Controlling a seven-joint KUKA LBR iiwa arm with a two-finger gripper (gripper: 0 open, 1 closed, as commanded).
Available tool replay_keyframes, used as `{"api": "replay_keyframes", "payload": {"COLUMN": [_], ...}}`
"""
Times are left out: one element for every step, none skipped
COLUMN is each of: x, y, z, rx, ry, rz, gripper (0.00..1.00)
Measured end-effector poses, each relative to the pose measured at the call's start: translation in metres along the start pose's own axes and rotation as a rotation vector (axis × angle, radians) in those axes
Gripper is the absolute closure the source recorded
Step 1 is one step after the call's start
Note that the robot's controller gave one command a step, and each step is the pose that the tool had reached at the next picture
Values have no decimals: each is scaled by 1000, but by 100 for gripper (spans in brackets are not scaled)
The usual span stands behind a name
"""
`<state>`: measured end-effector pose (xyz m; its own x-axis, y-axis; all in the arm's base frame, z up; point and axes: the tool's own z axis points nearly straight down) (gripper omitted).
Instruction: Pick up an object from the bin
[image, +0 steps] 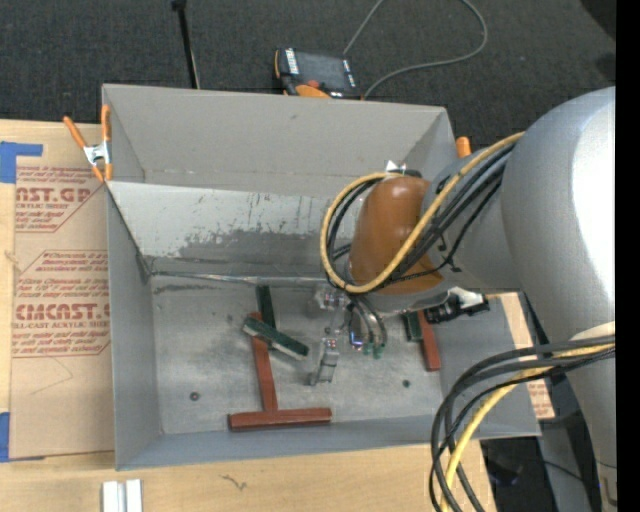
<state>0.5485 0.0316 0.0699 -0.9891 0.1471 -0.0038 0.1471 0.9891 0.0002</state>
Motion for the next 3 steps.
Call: {"api": "replay_keyframes", "payload": {"x": [1,1,6], "y": [1,1,70], "z": [0,0,0], "rx": [0,1,-4], "ry": [2,2,2], "rz": [-3,-3,-41], "gripper": [100,0,0]}}
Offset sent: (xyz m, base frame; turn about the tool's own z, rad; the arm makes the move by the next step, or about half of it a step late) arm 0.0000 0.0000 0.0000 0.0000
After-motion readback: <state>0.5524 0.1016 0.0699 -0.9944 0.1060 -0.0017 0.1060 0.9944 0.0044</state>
